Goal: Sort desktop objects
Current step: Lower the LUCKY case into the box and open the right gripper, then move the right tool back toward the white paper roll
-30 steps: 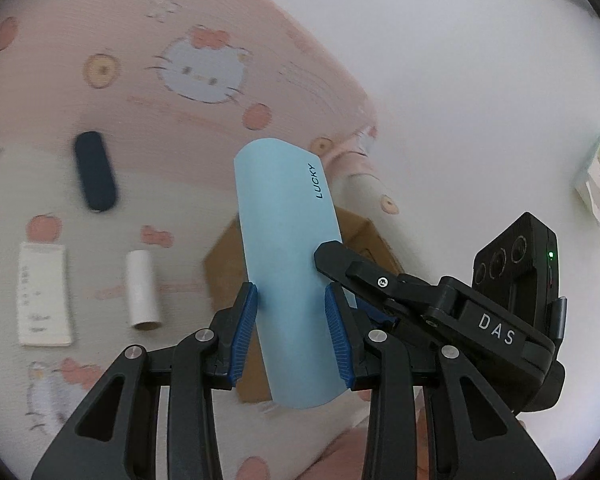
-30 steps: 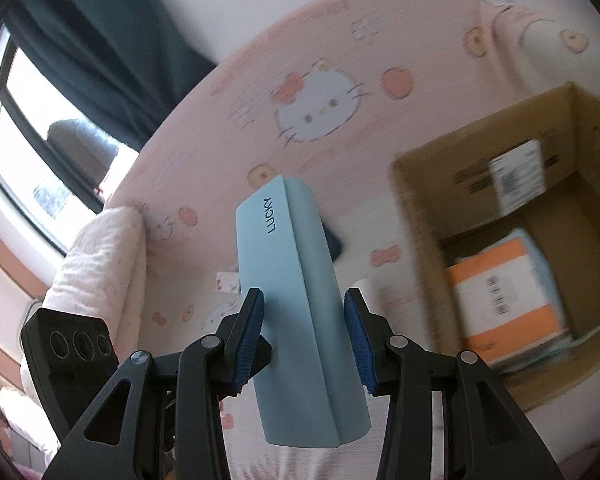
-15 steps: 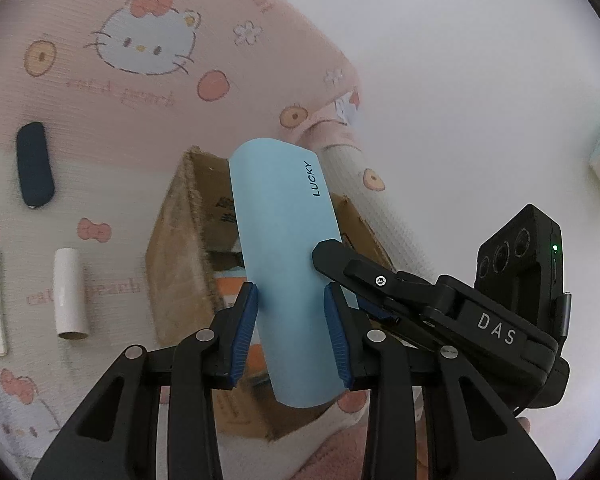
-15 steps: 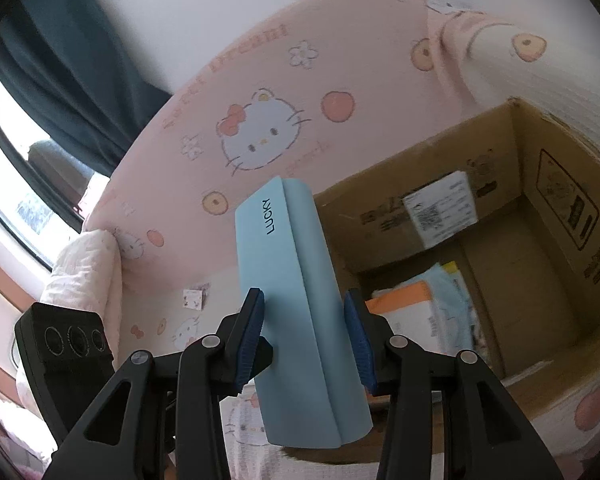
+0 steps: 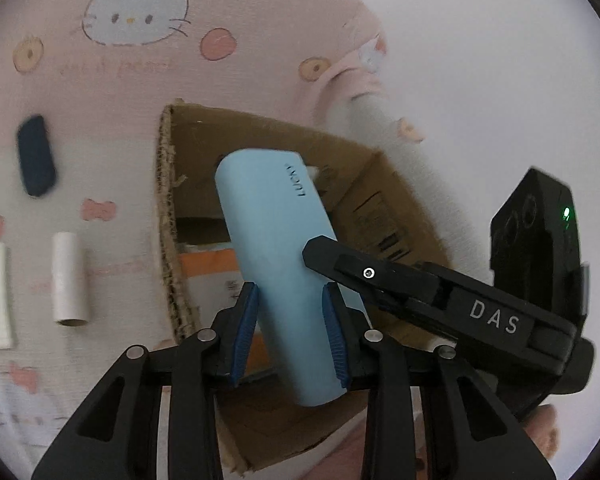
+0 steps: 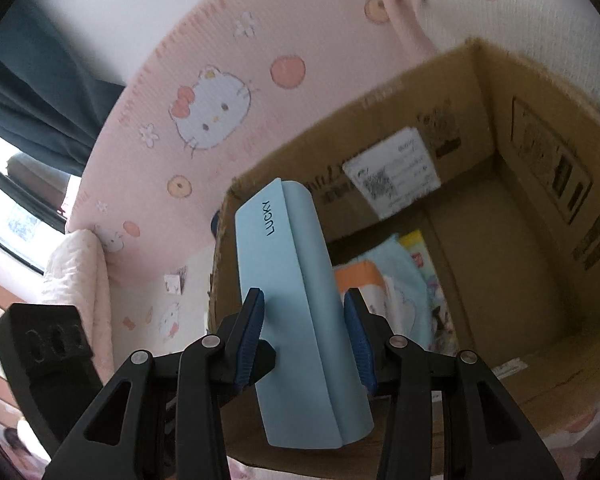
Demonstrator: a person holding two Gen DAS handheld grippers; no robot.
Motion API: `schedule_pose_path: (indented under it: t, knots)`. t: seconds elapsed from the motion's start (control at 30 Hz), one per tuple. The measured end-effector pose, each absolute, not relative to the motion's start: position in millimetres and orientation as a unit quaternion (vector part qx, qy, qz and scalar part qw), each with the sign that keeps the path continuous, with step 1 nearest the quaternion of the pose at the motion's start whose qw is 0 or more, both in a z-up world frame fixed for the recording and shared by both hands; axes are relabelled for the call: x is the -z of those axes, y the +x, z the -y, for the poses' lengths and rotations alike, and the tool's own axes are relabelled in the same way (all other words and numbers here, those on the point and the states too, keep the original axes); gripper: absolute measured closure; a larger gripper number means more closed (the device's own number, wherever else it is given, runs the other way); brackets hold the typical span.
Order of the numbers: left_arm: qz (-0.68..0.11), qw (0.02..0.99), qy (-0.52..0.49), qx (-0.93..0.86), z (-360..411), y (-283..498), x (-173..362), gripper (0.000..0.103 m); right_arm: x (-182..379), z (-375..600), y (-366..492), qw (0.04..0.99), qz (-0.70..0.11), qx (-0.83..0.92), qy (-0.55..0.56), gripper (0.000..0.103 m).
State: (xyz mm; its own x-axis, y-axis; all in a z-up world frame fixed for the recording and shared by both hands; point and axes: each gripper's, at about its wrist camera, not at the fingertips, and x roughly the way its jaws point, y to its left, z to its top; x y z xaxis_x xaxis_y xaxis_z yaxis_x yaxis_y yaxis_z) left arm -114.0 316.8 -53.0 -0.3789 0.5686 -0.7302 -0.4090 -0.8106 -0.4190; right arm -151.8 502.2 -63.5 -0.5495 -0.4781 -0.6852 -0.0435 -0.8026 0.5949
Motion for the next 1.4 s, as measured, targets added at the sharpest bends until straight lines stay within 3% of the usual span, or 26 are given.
schedule_pose_path:
  t: [0.1, 0.13, 0.17, 0.23, 0.43, 0.57, 0.7, 1.13, 1.4]
  knots:
    - [0.047, 0.294, -0.483, -0.823, -326, -116, 54, 0.071, 71, -496, -158, 0.158, 0.302, 0.812, 0.473, 0.066]
    - [0.048, 0.309, -0.492, -0.812, -330, -117, 55, 0.071, 74, -493, -159, 0.172, 0.309, 0.804, 0.479, 0.073]
    - [0.04, 0.313, -0.495, -0.81, -333, -116, 54, 0.077, 74, -489, -161, 0.181, 0.311, 0.798, 0.483, 0.071]
    - [0.01, 0.298, -0.49, -0.819, -336, -113, 51, 0.077, 73, -482, -161, 0.173, 0.291, 0.801, 0.493, 0.072]
    - [0.046, 0.282, -0.498, -0.818, -317, -122, 53, 0.077, 60, -480, -158, 0.148, 0.246, 0.825, 0.488, 0.072]
    - [0.073, 0.291, -0.494, -0.816, -309, -120, 51, 0.073, 57, -489, -156, 0.136, 0.253, 0.828, 0.481, 0.072]
    - [0.094, 0.303, -0.474, -0.821, -300, -114, 42, 0.057, 50, -492, -151, 0.115, 0.25, 0.835, 0.477, 0.072]
    - [0.126, 0.297, -0.433, -0.842, -240, -95, 12, 0.056, -5, -447, -117, 0.101, 0.195, 0.871, 0.44, 0.071]
    - [0.147, 0.283, -0.423, -0.848, -178, -100, 12, 0.056, -10, -392, -113, 0.115, 0.182, 0.87, 0.444, 0.07]
